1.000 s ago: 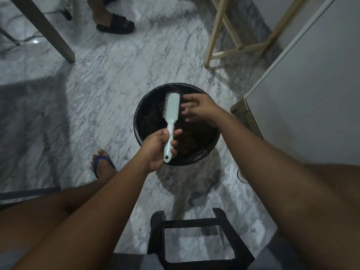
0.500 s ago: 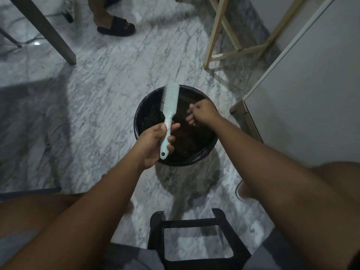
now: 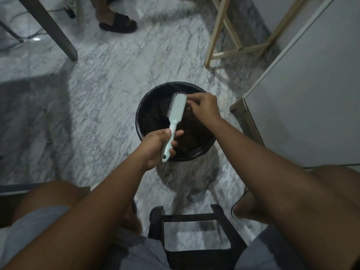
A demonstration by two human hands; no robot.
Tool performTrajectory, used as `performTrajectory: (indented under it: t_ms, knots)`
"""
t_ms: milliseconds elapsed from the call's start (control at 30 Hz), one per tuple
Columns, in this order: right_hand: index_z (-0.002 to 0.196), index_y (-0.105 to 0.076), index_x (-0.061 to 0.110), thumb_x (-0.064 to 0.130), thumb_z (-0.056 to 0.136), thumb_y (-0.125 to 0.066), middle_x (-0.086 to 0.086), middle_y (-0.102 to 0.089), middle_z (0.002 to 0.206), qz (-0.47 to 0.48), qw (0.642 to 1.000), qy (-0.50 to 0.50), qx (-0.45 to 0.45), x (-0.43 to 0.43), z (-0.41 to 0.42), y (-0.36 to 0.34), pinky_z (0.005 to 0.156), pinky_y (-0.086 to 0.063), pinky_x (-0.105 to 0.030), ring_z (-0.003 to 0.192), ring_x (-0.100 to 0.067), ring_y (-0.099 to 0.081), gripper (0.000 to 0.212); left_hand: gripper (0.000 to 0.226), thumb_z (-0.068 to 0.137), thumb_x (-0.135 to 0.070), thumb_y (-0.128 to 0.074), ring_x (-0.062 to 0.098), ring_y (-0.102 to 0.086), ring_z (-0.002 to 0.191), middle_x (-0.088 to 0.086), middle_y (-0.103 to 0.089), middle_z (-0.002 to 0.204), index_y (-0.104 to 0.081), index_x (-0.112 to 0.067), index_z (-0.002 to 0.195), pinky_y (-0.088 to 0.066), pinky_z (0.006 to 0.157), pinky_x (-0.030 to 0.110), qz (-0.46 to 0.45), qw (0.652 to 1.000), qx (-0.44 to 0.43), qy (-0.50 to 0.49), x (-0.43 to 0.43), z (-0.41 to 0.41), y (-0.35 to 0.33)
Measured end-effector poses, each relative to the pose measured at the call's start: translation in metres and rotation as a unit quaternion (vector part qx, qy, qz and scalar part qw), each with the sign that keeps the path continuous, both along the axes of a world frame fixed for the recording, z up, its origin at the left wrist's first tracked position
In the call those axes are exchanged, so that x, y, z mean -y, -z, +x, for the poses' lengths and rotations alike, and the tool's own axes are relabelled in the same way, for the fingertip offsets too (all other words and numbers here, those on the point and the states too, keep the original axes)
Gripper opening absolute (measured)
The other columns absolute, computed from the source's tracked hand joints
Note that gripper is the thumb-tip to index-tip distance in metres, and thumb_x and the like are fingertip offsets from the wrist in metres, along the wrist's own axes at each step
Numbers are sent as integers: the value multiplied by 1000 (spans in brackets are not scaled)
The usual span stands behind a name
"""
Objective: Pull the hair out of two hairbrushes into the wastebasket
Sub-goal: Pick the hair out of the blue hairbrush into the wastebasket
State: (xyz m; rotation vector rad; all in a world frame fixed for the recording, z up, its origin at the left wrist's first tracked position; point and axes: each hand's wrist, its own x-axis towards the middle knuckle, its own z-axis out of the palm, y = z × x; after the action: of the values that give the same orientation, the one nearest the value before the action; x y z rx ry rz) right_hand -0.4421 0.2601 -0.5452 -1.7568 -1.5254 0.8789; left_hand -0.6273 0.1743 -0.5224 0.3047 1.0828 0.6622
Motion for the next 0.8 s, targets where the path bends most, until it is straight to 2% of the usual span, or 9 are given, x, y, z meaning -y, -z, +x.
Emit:
performTrajectory:
  t_ms: [67, 100, 200, 267, 367, 467, 567, 633, 800]
  knots:
    - [115, -73, 6, 9, 95, -63, -6, -76, 104, -37, 999, 32, -8, 1, 0, 1, 69, -53, -5, 73, -10, -71, 23, 30, 107, -14, -39, 10, -52, 63, 10, -70, 121, -52, -5, 132, -47, 49, 24, -8, 1000, 1, -13, 0, 0, 0]
    - [116, -71, 6, 9, 96, -60, -7, -75, 105, -56, 998, 34, 2, 3, 0, 2, 68, -51, -5, 76, -12, -71, 23, 30, 106, -14, -39, 10, -52, 63, 9, -69, 120, -51, -6, 133, -46, 48, 23, -12, 1000, 0, -19, 0, 0, 0]
    - [117, -71, 7, 12, 97, -57, -11, -74, 111, -100, 994, 3, 50, 10, -1, 10, 93, -55, -28, 97, -23, -72, 25, 30, 105, -14, -39, 11, -52, 65, 10, -67, 119, -50, -9, 133, -46, 47, 22, -24, 999, -6, -30, -4, 1, -3]
    - [122, -69, 6, 16, 97, -57, -15, -70, 120, -127, 989, -12, 74, 15, -4, 14, 104, -47, -31, 112, -28, -66, 29, 31, 104, -13, -42, 12, -55, 70, 10, -67, 116, -51, -6, 133, -47, 47, 22, -41, 998, -13, -39, -7, 0, 0]
    - [139, -53, 5, 22, 97, -58, -20, -58, 137, -175, 976, -57, 119, 24, -9, 19, 109, -40, -34, 128, -33, -54, 45, 32, 103, -14, -46, 14, -60, 81, 8, -64, 106, -57, 3, 128, -53, 51, 25, -73, 996, -35, -49, -10, 1, 9]
    - [151, -32, 5, 25, 96, -60, -23, -45, 146, -196, 957, -114, 181, 32, -12, 28, 113, -39, -42, 136, -38, -44, 65, 26, 104, -19, -47, 19, -60, 89, 10, -60, 101, -63, -1, 113, -56, 63, 34, -86, 992, -88, -37, -12, 6, 21]
    - [157, -15, 9, 30, 96, -59, -22, -26, 158, -209, 935, -153, 243, 38, -15, 39, 117, -33, -51, 145, -40, -28, 78, 26, 102, -17, -50, 27, -63, 98, 13, -65, 109, -63, -1, 118, -55, 79, 44, -84, 986, -145, -28, -15, 12, 33]
    - [158, -10, 11, 32, 97, -57, -20, -18, 162, -213, 920, -171, 281, 40, -17, 43, 118, -30, -54, 148, -40, -20, 80, 28, 100, -13, -52, 33, -65, 106, 19, -67, 116, -62, 1, 122, -54, 91, 48, -87, 981, -171, -21, -17, 15, 39]
    - [158, -4, 11, 35, 97, -55, -20, -8, 164, -209, 903, -197, 320, 40, -17, 55, 121, -18, -57, 152, -41, -7, 83, 30, 97, -9, -58, 36, -63, 107, 22, -66, 118, -62, 4, 123, -53, 87, 45, -122, 973, -197, -12, -15, 20, 58]
